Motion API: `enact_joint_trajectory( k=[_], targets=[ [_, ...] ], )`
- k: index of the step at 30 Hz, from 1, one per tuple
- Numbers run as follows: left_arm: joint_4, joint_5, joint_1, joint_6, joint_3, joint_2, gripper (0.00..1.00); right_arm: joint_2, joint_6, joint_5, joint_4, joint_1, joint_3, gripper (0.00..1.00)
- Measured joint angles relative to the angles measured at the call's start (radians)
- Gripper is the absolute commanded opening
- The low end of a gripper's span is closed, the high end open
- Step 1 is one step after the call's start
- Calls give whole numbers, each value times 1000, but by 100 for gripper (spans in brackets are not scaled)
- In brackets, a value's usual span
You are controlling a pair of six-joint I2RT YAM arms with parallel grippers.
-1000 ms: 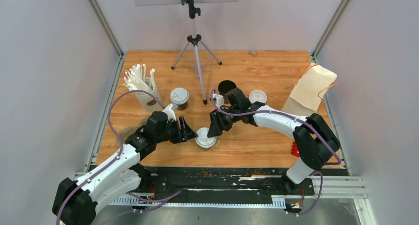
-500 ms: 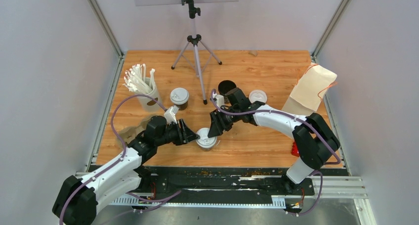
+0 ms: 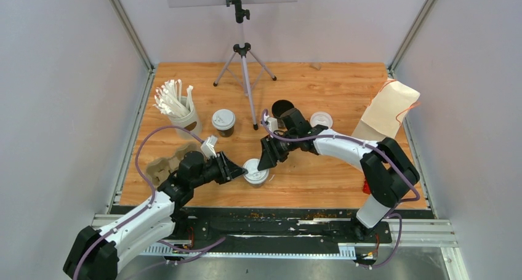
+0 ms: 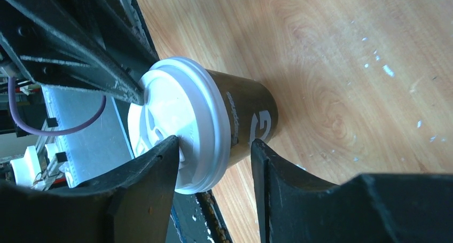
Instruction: Pack the takeout coffee
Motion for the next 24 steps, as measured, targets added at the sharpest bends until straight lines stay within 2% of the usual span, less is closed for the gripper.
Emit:
enact_joint_trajectory(
  k=[6, 12, 24],
  targets=[
    [9, -75, -59, -111, -37, -65, 45, 36, -5, 21, -35, -12, 67, 60],
    [75, -103, -100, -214, -86, -67, 51, 37, -18, 69, -89, -16, 117, 65],
    [7, -129, -106, -214, -81, -100, 67, 10, 26, 150, -158, -23, 140, 76]
  ],
)
